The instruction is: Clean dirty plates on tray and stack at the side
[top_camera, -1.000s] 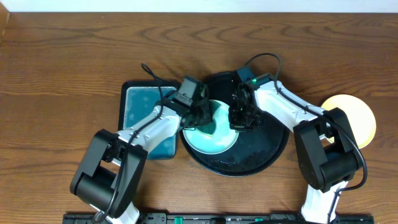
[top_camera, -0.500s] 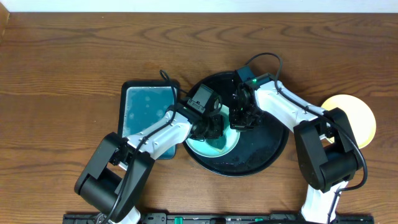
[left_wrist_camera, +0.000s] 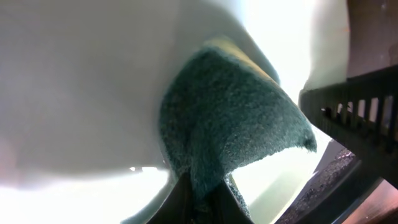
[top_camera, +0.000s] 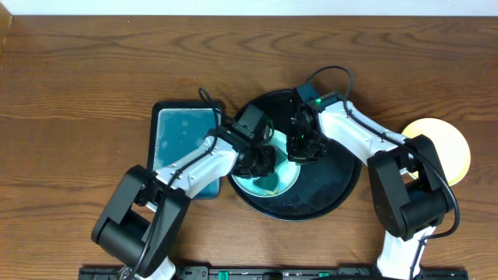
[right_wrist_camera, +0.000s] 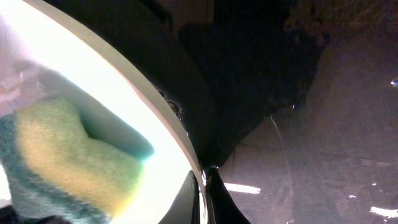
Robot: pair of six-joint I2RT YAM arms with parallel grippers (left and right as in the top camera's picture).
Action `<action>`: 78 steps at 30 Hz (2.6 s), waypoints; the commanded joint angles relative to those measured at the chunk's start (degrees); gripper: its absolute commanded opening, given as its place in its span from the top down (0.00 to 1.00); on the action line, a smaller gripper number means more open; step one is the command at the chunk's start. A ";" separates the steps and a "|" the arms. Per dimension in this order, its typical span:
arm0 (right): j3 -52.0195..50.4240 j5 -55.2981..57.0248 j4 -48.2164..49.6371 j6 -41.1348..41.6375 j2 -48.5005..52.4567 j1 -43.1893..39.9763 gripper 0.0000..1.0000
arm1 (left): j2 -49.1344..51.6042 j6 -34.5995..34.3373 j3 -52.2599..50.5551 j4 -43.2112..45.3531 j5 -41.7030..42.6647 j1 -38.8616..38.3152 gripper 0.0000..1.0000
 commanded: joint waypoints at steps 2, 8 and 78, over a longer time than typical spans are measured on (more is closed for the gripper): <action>-1.14 5.03 -0.33 0.04 1.16 0.04 0.99 | 1.51 0.52 -1.95 -2.19 -11.54 4.04 0.92; -1.14 5.03 -0.33 0.04 1.16 0.04 0.99 | 1.51 0.52 -1.95 -1.60 -16.52 8.04 0.92; -1.14 3.26 0.48 -0.68 1.16 -1.29 0.99 | 0.17 13.46 -2.56 -6.25 -14.27 24.50 0.91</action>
